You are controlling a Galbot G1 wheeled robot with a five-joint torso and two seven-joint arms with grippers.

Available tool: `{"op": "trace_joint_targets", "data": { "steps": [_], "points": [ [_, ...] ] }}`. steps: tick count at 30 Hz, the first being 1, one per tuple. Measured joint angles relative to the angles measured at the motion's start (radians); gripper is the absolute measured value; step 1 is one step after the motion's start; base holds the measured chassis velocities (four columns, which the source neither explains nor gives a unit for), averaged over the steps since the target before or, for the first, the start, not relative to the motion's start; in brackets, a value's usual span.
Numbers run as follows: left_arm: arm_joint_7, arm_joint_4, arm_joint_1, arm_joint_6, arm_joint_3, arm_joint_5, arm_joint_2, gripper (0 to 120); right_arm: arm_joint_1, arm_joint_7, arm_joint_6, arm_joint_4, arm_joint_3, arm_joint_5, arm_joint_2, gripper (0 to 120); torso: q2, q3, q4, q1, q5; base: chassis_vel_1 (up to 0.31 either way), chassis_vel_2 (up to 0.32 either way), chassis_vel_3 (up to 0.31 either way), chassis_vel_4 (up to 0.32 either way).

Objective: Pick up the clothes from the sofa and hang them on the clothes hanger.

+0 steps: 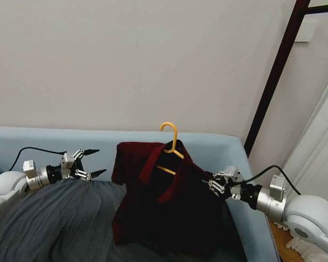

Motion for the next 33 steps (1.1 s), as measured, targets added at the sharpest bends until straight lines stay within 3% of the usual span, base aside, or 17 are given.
{"op": "trace_joint_targets", "data": {
  "steps": [3,4,6,8,12,17,23,29,31,33],
  "points": [
    [-0.137,-0.082,0.159,-0.064,-0.09,-0.007,-0.007,100,-0.053,0.17,-0.084,0.032,0.036,0.001,0.007,7,0.0,0.0,-0.0001,0.0,0.0001,0.0,0.0,0.0,0.0],
    [-0.137,-0.082,0.159,-0.064,-0.09,-0.007,-0.007,100,-0.053,0.17,-0.084,0.032,0.036,0.001,0.007,7,0.0,0.0,-0.0001,0.0,0.0001,0.0,0.0,0.0,0.0],
    [-0.285,-0.154,0.302,-0.121,-0.151,-0.011,-0.029,100,-0.085,0.286,-0.146,0.064,0.071,0.036,0.019,7,0.0,0.0,-0.0003,0.0,-0.0004,0.0,0.0,0.0,0.0],
    [-0.326,-0.177,0.345,-0.133,-0.178,-0.009,-0.041,100,-0.094,0.32,-0.168,0.076,0.086,0.057,0.023,7,0.0,0.0,-0.0003,0.0,-0.0003,0.0,0.0,0.0,0.0],
    [-0.495,-0.295,0.585,-0.158,-0.322,0.03,-0.115,100,-0.109,0.479,-0.271,0.158,0.186,0.204,0.03,7,0.0,0.0,-0.0001,0.0,-0.0006,0.0,0.0,0.0,0.0],
    [-0.613,-0.374,0.74,-0.188,-0.402,0.1,-0.192,100,-0.062,0.605,-0.355,0.216,0.288,0.4,0.003,7,0.0,0.0,0.0,0.0,0.0003,0.0,0.0,0.0,0.0],
    [-0.786,-0.41,0.853,-0.223,-0.42,0.188,-0.292,100,-0.04,0.709,-0.426,0.252,0.44,0.605,-0.052,7,0.0,0.0,-0.0006,0.0,-0.0003,0.0,0.0,0.0,0.0],
    [-0.92,-0.457,0.959,-0.197,-0.427,0.276,-0.365,100,-0.033,0.782,-0.451,0.258,0.52,0.702,-0.069,7,0.0,0.0,0.0001,0.0,-0.0003,0.0,0.0,0.0,0.0],
    [-0.983,-0.494,0.991,-0.187,-0.431,0.321,-0.413,100,-0.036,0.811,-0.463,0.251,0.548,0.725,-0.063,7,0.0,0.0,0.0003,0.0,-0.0003,0.0,0.0,0.0,0.0],
    [-1.027,-0.563,1.032,-0.179,-0.448,0.369,-0.5,100,-0.058,0.865,-0.501,0.228,0.602,0.742,-0.022,7,0.0,0.0,-0.0004,0.0,-0.0001,0.0,0.0,0.0,0.0]
  ]
}}
